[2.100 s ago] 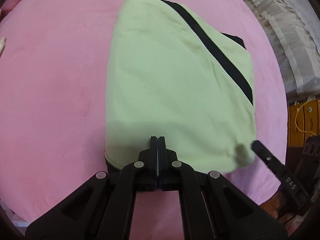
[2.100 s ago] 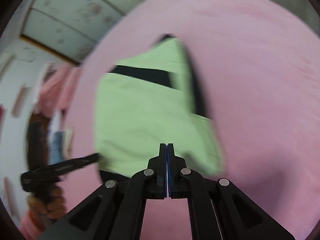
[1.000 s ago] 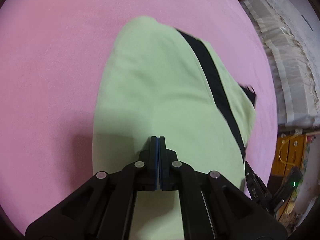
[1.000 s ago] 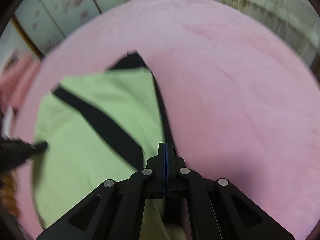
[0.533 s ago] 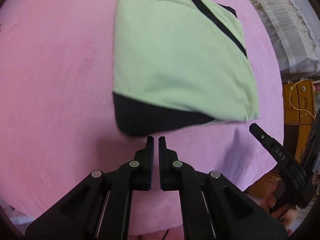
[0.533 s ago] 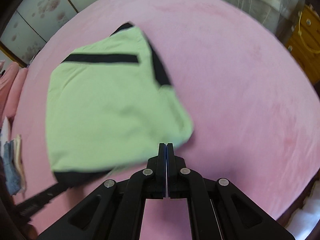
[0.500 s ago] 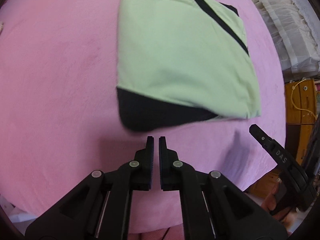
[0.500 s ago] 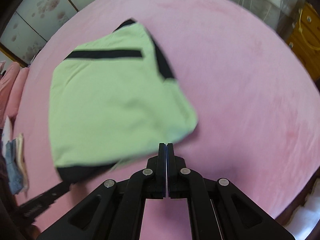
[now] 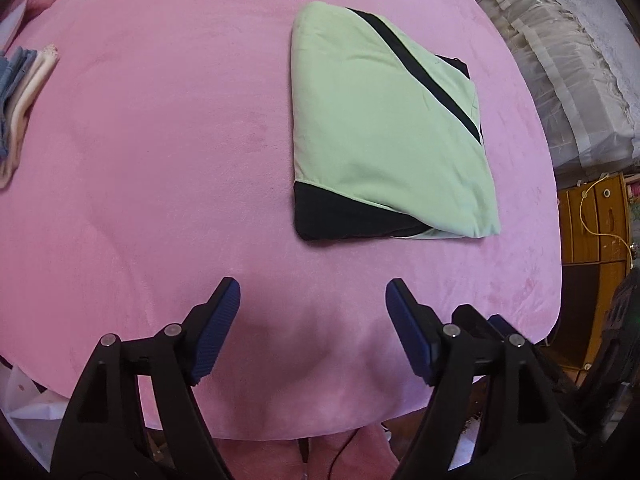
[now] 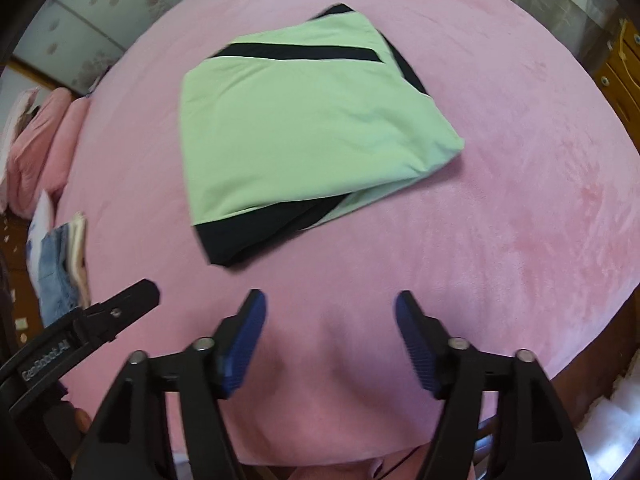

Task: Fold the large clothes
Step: 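Withdraw both grippers from the folded green bundle, then grasp the black edge of the folded bundle with both grippers, then lift the green bundle with both grippers and carry it toward the headboard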

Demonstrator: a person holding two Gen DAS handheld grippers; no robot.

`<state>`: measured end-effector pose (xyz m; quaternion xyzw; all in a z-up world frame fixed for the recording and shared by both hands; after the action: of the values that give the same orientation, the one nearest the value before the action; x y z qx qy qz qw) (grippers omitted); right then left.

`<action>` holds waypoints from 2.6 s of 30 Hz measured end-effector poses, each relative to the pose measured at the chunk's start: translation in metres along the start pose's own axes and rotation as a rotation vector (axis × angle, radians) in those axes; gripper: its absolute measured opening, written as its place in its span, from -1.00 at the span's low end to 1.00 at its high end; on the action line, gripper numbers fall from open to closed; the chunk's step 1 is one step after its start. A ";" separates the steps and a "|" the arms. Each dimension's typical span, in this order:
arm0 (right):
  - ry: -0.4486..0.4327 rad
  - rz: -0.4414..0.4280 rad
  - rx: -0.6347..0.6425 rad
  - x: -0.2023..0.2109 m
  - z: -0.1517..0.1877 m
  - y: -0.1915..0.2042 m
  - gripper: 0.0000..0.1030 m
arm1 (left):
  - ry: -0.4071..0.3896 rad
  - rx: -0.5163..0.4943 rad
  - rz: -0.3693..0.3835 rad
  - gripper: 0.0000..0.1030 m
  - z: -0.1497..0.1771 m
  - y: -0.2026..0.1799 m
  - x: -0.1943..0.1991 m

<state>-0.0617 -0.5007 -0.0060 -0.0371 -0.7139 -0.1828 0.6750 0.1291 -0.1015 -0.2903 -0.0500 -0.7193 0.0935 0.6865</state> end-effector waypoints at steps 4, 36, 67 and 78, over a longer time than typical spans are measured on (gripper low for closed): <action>-0.003 0.002 0.085 -0.003 -0.031 0.051 0.62 | -0.032 -0.006 -0.020 0.42 0.010 -0.001 0.013; 0.037 0.022 0.261 -0.016 -0.154 0.015 0.66 | -0.108 0.051 -0.085 0.42 -0.042 -0.037 0.022; 0.314 -0.565 0.242 -0.185 -0.360 -0.010 0.26 | 0.063 0.306 0.105 0.42 -0.178 0.031 -0.116; 0.229 -0.682 0.169 -0.159 -0.382 -0.022 -0.71 | -0.016 0.187 0.082 -0.40 -0.167 0.011 -0.090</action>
<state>0.3085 -0.6095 -0.1574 0.2797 -0.6176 -0.3407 0.6514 0.2998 -0.0979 -0.3741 -0.0141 -0.7102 0.1886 0.6781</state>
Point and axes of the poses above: each gripper's, at about its wrist camera, not at the fingertips, and x roughly against the way its jaws point, y to its left, z to its underside, the point moved 8 cm from there along -x, roughly the way its jaws point, and after that the axes turned 7 degrees about y, right-handed, at the moved point
